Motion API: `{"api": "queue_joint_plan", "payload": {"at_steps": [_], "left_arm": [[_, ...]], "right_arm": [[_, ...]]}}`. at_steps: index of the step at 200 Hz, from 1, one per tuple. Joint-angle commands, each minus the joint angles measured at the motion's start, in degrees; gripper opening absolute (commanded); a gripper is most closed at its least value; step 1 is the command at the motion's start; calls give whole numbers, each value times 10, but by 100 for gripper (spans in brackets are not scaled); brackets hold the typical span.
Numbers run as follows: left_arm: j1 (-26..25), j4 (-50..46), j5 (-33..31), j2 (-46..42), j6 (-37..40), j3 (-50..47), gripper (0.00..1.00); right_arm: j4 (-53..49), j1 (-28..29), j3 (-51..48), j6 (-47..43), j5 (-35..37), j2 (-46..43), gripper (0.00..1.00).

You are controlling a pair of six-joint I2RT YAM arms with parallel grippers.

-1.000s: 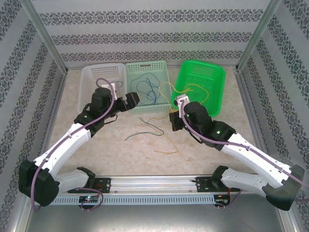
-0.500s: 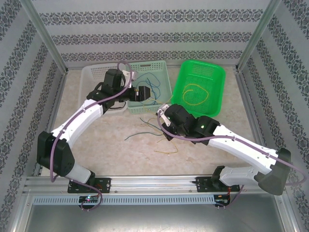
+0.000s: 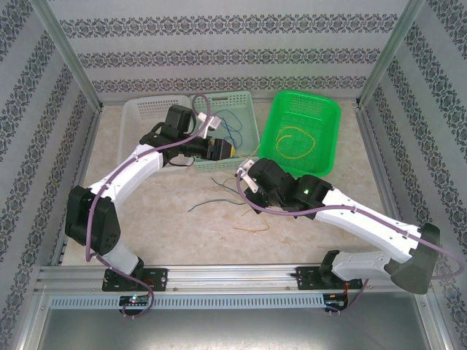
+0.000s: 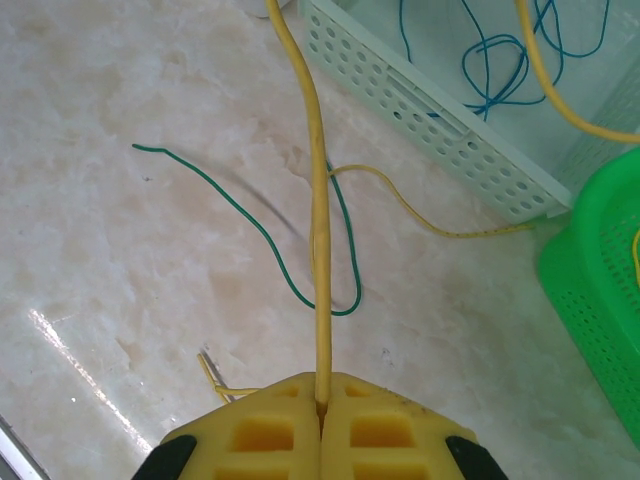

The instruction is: Untangle the cables

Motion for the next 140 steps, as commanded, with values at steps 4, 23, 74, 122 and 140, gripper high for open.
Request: {"api": "queue_joint_plan", "payload": {"at_steps": [4, 23, 74, 122, 140], "left_arm": [[1, 7, 49, 9, 5, -5, 50], [-2, 20, 60, 13, -7, -12, 39], [-3, 85, 41, -3, -43, -38, 7], [4, 217, -76, -34, -161, -93, 0], [5, 295, -142, -59, -224, -136, 0]], "right_arm": [[-2, 8, 25, -16, 14, 3, 1], [-1, 12, 29, -20, 24, 4, 1], [0, 15, 18, -16, 31, -6, 2], [19, 16, -18, 22, 40, -19, 3], [30, 19, -35, 44, 38, -17, 3]]}}
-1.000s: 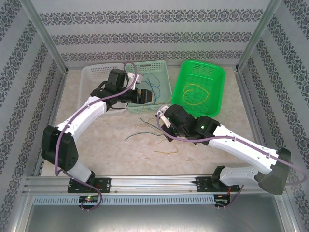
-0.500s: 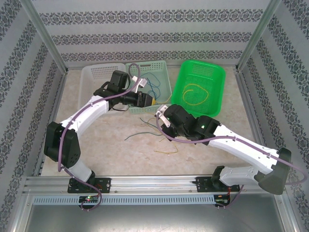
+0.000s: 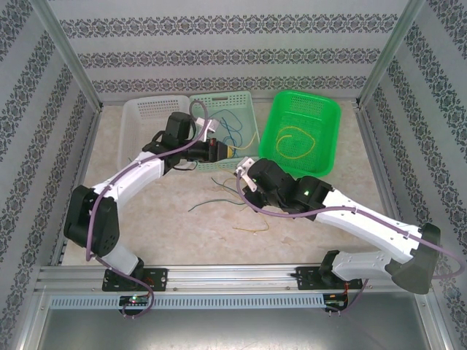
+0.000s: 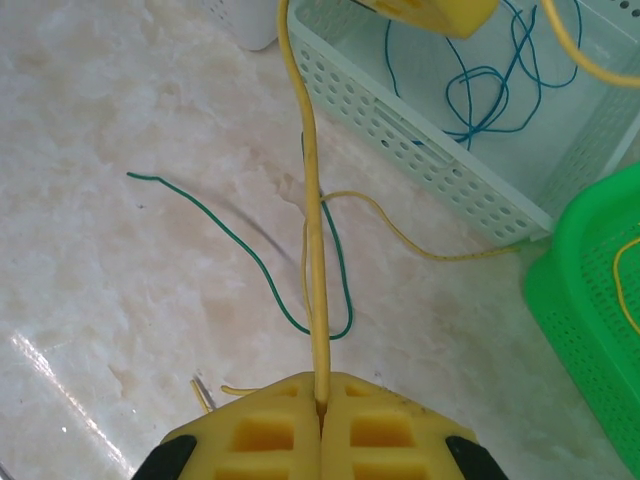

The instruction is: Untangle the cables

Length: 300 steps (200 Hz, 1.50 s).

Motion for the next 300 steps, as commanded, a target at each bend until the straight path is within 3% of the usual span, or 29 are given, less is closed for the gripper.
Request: {"api": "queue_joint_plan", "payload": {"at_steps": [1, 41, 84, 100, 109, 125, 134, 150, 196, 238, 300], "left_arm": [[6, 142, -118, -40, -98, -44, 0], [6, 307, -275, -98, -227, -145, 0], [4, 354, -317, -109, -268, -172, 0], [2, 353, -330, -120, -266, -180, 19], [2, 338, -336, -128, -257, -178, 35], [2, 292, -348, -147, -226, -170, 72], [2, 269, -359, -159, -206, -166, 87], [3, 241, -374, -182, -174, -165, 99], [3, 200, -376, -214, -126, -170, 100], [4, 198, -369, -210, -138, -191, 100], [4, 163, -382, -239, -120, -210, 100]], "right_arm": [[0, 12, -25, 40, 16, -13, 3], [37, 16, -55, 86, -8, -5, 3], [37, 16, -30, 82, -23, 19, 3], [26, 16, -16, 76, -8, 23, 2], [18, 13, -7, 72, 13, 22, 1], [-2, -5, 15, 64, 45, 14, 0], [-13, -26, 30, 58, 51, 7, 0], [-21, -71, 51, 44, 48, -13, 0], [-1, -221, 96, -2, -15, -53, 0], [64, -375, 56, -23, -81, -26, 0], [119, -473, 83, -47, -103, 114, 0]]}}
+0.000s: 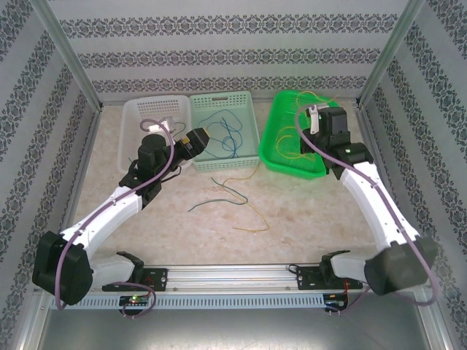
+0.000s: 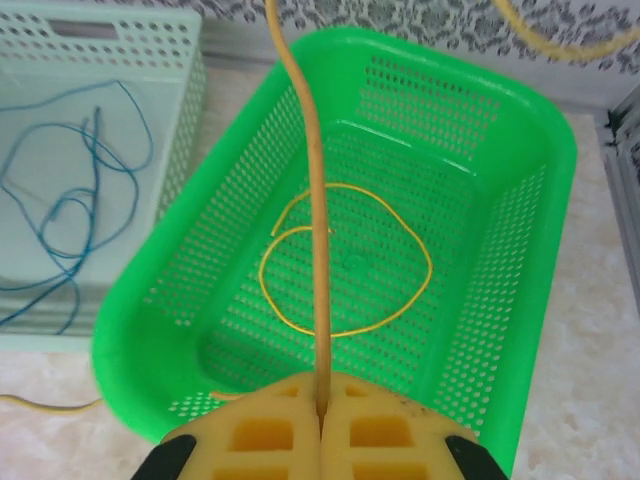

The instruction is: Untangle the cables

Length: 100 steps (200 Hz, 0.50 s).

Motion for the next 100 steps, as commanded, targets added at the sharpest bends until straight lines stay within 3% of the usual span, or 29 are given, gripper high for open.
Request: {"api": "queue_joint_plan", "payload": {"at_steps": [1, 42, 75, 83, 93, 100], "left_arm": [[3, -22, -9, -24, 19, -9, 100], [5, -46, -18, -48, 21, -32, 100], [9, -66, -29, -80, 23, -56, 100], [11, -72, -31, -86, 26, -58, 100], [12, -79, -33, -90, 29, -59, 100], [12, -84, -33, -91, 30, -60, 100]], "right_arm": [[25, -23, 27, -15, -30, 56, 0], [-16, -30, 79, -17, -43, 186, 2], [-81, -31, 107, 6, -32, 267, 23], [-86, -31, 106, 11, -28, 275, 33], [-90, -31, 106, 16, -22, 278, 56], [-90, -31, 105, 20, -20, 276, 65]]}}
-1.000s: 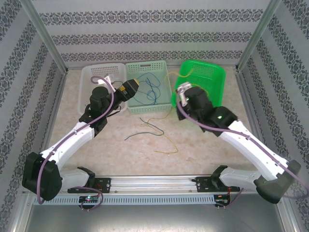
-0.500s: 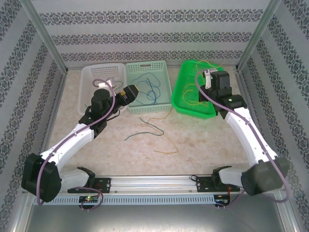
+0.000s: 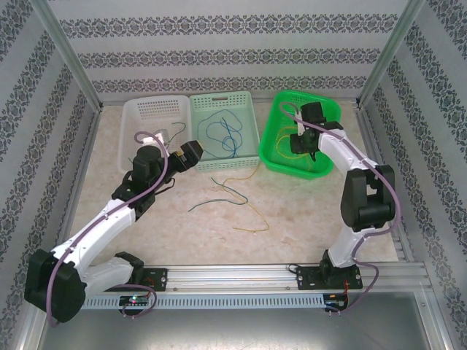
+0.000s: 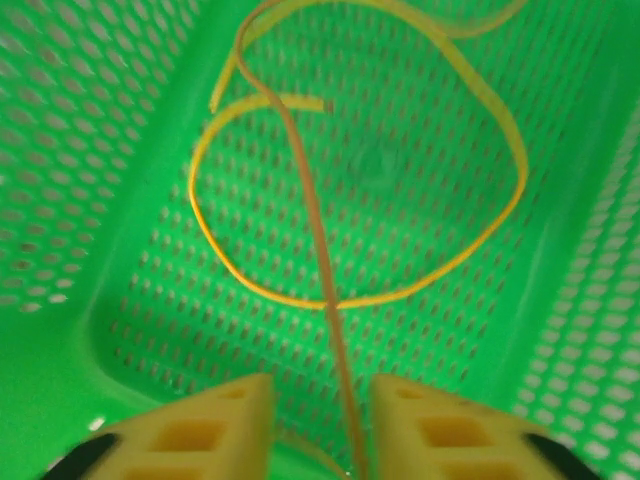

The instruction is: Untangle the cables

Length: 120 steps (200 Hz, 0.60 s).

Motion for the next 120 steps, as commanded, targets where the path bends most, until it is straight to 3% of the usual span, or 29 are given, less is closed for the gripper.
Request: {"api": "queue_joint_plan", "payload": {"at_steps": [1, 11, 61, 93, 120], "left_arm": [[10, -27, -14, -17, 22, -5, 100], [11, -32, -13, -16, 23, -6, 100], [12, -33, -25, -12, 17, -14, 100], [17, -37, -28, -6, 18, -7, 100], [19, -41, -28, 0, 21, 0, 100]], "right_arm": [[-40, -2, 15, 17, 10, 0, 67], [-35, -2, 11, 23, 9, -13, 74], [-16, 21, -11, 18, -26, -145, 86], [-79, 61, -16, 24, 27, -186, 88], [-89, 107, -71, 29, 1, -227, 85]]}}
